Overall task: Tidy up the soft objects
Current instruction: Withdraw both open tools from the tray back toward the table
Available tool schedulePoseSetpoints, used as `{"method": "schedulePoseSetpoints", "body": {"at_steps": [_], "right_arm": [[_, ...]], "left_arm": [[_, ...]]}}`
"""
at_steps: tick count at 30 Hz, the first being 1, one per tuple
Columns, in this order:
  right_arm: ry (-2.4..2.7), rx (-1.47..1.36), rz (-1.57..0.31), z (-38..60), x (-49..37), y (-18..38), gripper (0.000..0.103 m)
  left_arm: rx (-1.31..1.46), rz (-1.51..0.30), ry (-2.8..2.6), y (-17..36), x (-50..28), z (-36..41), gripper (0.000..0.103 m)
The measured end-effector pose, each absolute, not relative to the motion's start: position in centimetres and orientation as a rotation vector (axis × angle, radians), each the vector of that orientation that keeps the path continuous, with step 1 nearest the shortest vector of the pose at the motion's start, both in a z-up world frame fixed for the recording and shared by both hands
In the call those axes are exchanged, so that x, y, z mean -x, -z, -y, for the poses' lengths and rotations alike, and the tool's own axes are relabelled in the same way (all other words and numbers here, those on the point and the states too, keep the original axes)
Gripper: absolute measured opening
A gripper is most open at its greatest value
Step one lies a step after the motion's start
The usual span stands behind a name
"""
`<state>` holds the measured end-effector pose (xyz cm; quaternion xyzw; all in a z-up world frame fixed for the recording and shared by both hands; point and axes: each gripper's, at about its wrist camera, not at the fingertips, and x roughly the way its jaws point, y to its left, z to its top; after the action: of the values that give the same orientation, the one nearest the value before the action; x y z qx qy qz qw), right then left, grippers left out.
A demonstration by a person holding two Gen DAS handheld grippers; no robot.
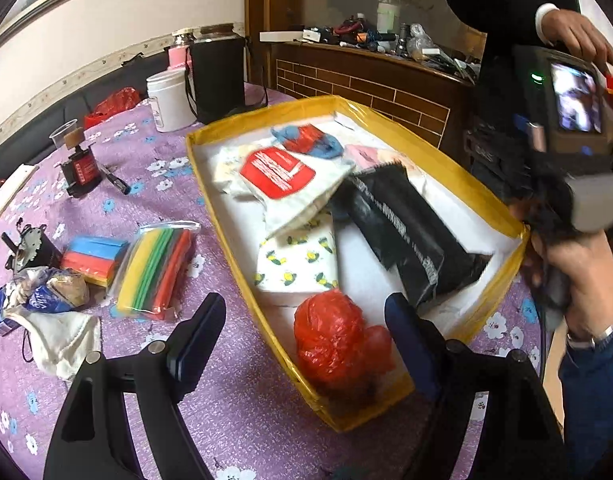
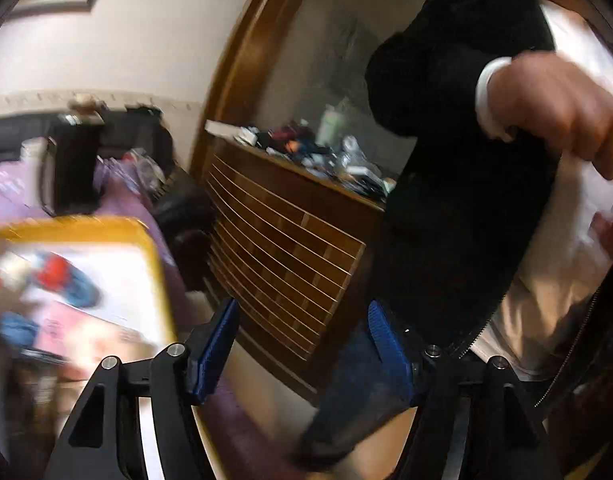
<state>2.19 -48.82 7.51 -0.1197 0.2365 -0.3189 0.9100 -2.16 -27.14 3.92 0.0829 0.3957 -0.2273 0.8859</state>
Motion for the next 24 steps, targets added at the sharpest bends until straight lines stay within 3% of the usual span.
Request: {"method": "schedulePoseSetpoints", "body": {"at_steps": [6,9,12,20,22,24], "right_arm": [[0.764,0.378,-0.473,49.4,-4.2,-7.3,0.066],[0.749,0.340,-0.548,50.3,-5.5,-6.3,0.065],[0.695,0.240,-0.472,49.6,-5.5,-7.5,0.065],[0.539,0.236,-0.514,45.6,-8.8,-6.8,0.065],[0.526,0.216,-0.493,45.7,-7.0,-7.6,0.069],[0.437,0.160,-0.476,46.1,-4.9,-8.5,0.093]], "left_arm": [[-0.160,-0.849,0.483,-3.3,1.6,27.1,0.081],[-0.144,-0.863,0.483,-3.2,1.3,27.0,0.081],[-0.131,-0.881,0.474,-3.0,0.8,26.8,0.081],[-0.078,-0.885,0.378,-3.0,-0.7,24.7,0.084],[-0.067,-0.873,0.363,-3.2,-0.7,24.5,0.084],[-0.073,-0.842,0.349,-3.7,-0.4,24.4,0.084]]}}
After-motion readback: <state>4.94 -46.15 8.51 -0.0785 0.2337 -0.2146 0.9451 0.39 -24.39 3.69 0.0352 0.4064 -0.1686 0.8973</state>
